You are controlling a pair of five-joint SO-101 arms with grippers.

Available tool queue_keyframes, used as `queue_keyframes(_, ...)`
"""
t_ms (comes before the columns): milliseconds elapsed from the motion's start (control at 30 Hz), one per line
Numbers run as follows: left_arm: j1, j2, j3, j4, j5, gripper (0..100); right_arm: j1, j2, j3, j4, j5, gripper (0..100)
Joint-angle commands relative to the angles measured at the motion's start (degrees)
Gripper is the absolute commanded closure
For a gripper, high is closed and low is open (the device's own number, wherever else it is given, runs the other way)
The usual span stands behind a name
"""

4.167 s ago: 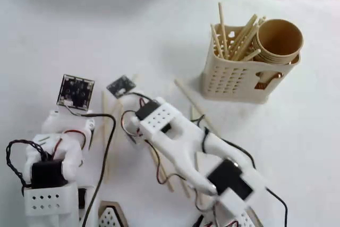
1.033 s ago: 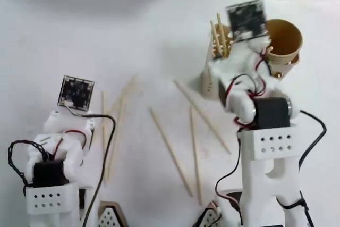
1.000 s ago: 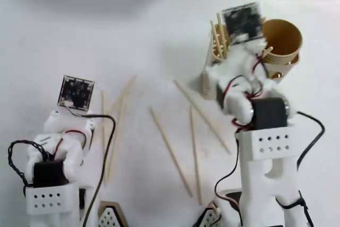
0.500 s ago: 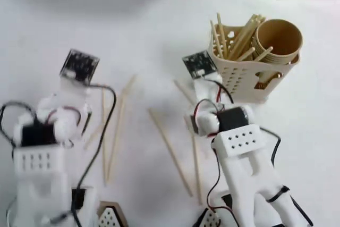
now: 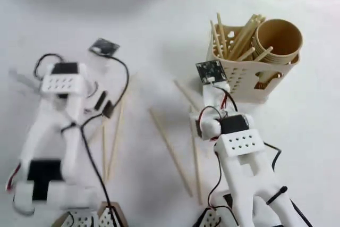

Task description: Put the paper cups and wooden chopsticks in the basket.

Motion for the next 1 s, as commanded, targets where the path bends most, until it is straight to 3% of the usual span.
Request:
queue_keyframes(0,2.86,7.96,-8.0,0.53,1.85,77,0.75,-1.63,-0.18,-0.66,-0.62,87.2)
queue_keyframes(133,3.12,16.92,-15.3,2.64,3.34,74,0.75,-1.63,-0.18,-0.48,-0.62,87.2)
queue_keyframes(300,2.77,26.24,-27.08,11.69,7.3,70,0.66,-1.63,0.53,-0.75,-0.62,87.2)
queue_keyframes(500,2.68,30.73,-35.78,16.44,8.88,70,0.57,-1.63,0.53,-0.75,-0.62,87.2)
queue_keyframes(967,1.01,31.34,-30.07,12.57,11.52,70,0.48,-1.63,0.62,-0.75,-0.62,87.2)
